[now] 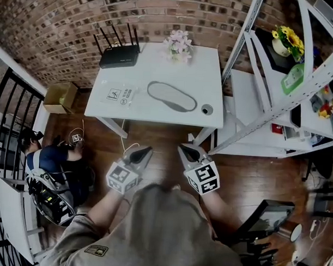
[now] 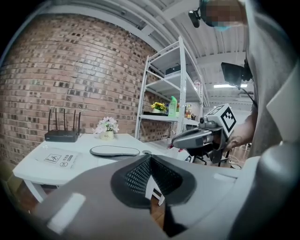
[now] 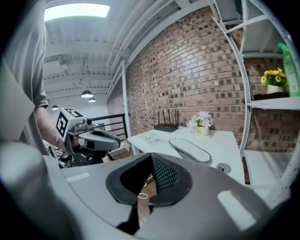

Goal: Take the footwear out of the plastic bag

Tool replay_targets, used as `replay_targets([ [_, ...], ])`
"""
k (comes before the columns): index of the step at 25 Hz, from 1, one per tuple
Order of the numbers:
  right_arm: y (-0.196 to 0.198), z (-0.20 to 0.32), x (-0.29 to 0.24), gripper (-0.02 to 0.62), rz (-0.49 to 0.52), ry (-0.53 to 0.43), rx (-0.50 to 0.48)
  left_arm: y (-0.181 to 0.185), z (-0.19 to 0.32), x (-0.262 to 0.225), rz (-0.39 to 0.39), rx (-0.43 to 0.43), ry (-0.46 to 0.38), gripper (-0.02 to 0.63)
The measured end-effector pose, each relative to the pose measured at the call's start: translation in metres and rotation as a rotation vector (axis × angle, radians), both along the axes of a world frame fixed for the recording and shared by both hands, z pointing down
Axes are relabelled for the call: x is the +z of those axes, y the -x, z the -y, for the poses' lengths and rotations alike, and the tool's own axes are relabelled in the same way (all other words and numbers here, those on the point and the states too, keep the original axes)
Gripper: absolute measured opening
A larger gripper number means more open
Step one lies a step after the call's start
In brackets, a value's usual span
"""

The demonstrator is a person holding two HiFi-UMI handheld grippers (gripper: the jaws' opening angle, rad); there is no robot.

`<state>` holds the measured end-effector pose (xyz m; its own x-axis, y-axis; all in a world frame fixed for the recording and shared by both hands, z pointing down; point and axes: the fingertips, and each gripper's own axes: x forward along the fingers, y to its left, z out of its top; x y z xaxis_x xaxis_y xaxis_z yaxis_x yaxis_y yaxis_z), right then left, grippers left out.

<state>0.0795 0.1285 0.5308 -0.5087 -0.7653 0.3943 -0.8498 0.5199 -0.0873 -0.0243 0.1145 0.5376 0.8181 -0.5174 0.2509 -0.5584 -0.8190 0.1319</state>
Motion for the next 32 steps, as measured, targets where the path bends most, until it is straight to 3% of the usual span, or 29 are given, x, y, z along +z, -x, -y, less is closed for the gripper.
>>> replay_targets([
  [6, 0.006, -0.009, -0.013, 0.011, 0.062, 0.011, 0.065, 0.005, -0.008, -0.011, -0.006, 0.035, 0.002, 0.002],
  [17, 0.026, -0.023, -0.012, 0.011, 0.032, 0.007, 0.082, 0.025, -0.019, -0.014, -0.025, 0.032, 0.014, 0.002],
  [32, 0.029, -0.041, -0.012, 0.011, 0.004, 0.016, 0.093, 0.024, -0.032, -0.019, -0.037, 0.059, 0.028, 0.002],
])
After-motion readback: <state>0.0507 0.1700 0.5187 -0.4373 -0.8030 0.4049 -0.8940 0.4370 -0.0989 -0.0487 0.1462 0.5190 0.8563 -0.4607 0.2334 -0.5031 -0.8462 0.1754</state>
